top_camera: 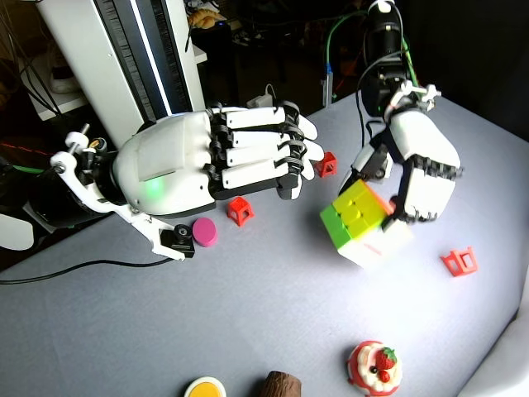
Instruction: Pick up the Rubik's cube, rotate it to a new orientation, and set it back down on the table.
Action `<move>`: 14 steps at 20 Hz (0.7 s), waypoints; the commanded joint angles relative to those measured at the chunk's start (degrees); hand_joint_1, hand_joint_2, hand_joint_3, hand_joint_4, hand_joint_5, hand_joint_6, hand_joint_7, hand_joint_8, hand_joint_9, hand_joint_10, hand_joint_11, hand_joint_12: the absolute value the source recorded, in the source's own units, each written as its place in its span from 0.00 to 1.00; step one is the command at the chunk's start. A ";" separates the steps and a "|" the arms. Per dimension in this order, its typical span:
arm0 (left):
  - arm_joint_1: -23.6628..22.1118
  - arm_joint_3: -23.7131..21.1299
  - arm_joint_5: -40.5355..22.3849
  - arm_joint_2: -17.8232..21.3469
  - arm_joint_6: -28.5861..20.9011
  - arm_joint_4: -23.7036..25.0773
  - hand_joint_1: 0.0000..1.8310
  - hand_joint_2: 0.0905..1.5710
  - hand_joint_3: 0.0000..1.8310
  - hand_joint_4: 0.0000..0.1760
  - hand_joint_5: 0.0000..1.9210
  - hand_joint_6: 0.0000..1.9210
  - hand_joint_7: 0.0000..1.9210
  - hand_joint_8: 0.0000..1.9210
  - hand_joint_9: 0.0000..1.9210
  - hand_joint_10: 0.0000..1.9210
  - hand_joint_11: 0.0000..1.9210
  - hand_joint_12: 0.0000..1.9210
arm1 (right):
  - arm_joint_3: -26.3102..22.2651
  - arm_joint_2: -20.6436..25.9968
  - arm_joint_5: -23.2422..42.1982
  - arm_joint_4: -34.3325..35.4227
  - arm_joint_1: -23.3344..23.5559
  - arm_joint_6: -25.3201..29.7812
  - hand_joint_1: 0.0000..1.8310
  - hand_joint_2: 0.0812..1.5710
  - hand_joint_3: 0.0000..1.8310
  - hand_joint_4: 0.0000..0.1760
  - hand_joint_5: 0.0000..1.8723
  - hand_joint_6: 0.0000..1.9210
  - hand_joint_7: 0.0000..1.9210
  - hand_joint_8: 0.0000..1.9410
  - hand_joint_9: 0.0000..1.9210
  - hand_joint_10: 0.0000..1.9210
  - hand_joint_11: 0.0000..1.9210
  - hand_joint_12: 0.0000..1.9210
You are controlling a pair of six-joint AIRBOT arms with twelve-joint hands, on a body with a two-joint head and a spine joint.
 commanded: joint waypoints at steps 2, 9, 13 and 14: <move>0.30 1.25 -5.89 -0.91 -1.95 -1.42 0.61 0.50 0.61 0.00 0.32 1.00 0.43 0.97 0.53 1.00 0.59 1.00 | 0.27 -0.03 7.17 2.69 0.20 0.31 0.00 0.88 0.00 0.00 0.09 0.41 0.19 0.23 0.07 0.58 0.00 0.91; 4.27 2.90 -4.76 -0.96 -2.84 -7.01 0.50 0.73 0.00 0.33 0.01 0.50 0.15 0.30 0.25 0.49 0.19 0.85 | 0.60 -0.06 7.17 3.70 -0.25 0.31 0.00 0.87 0.00 0.00 0.09 0.44 0.18 0.27 0.06 0.60 0.00 0.93; 6.75 2.19 -6.96 0.35 -3.28 -9.40 0.50 0.73 0.00 0.24 0.04 0.24 0.14 0.06 0.16 0.20 0.00 0.73 | 0.65 -0.09 7.17 4.08 -0.46 0.31 0.00 0.87 0.00 0.00 0.09 0.43 0.17 0.28 0.06 0.59 0.00 0.92; 7.16 1.97 -7.36 0.61 -3.23 -9.90 0.45 0.67 0.00 0.22 0.04 0.13 0.09 0.01 0.10 0.14 0.00 0.68 | 0.65 -0.09 7.17 4.08 -0.47 0.31 0.00 0.87 0.00 0.00 0.08 0.43 0.16 0.27 0.05 0.59 0.00 0.92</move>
